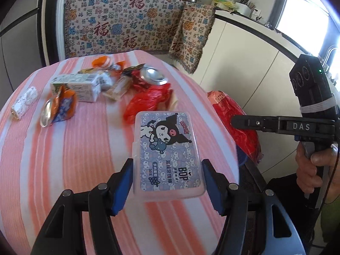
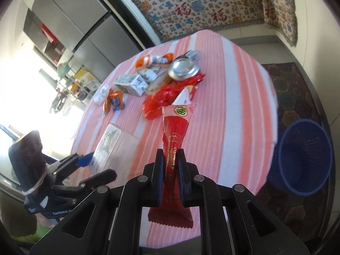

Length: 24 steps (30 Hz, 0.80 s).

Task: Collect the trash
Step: 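Carry the box and snack bar in both tools over the blue wastebasket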

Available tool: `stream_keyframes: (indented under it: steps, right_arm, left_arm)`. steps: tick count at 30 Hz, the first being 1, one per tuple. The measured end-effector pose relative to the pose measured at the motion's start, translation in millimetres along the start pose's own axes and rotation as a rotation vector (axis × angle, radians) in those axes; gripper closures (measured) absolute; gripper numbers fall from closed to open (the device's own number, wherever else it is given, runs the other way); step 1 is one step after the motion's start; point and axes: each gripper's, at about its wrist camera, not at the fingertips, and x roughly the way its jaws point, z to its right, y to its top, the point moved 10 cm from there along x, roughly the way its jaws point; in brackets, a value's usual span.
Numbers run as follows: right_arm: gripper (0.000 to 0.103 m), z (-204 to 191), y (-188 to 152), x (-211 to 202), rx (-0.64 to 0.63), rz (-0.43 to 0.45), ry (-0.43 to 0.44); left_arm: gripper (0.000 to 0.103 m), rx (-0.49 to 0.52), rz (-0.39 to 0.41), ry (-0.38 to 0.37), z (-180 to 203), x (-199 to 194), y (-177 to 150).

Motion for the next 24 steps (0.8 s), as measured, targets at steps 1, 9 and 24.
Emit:
stream_keyframes:
  steps: [1,9,24]
  right_arm:
    - [0.092,13.8,4.5,-7.7,0.017,0.016,-0.019]
    - [0.092,141.9,16.5,-64.8,0.168,0.086,-0.236]
    - [0.092,338.7,-9.1,-66.5,0.358,0.013,-0.346]
  left_arm:
    - [0.039,0.006,0.0,-0.028,14.1,5.6,6.3]
    - [0.039,0.101,-0.051,-0.159,118.3,63.4,43.9]
    - [0.039,0.139,-0.212,-0.191,232.1,257.9,51.1]
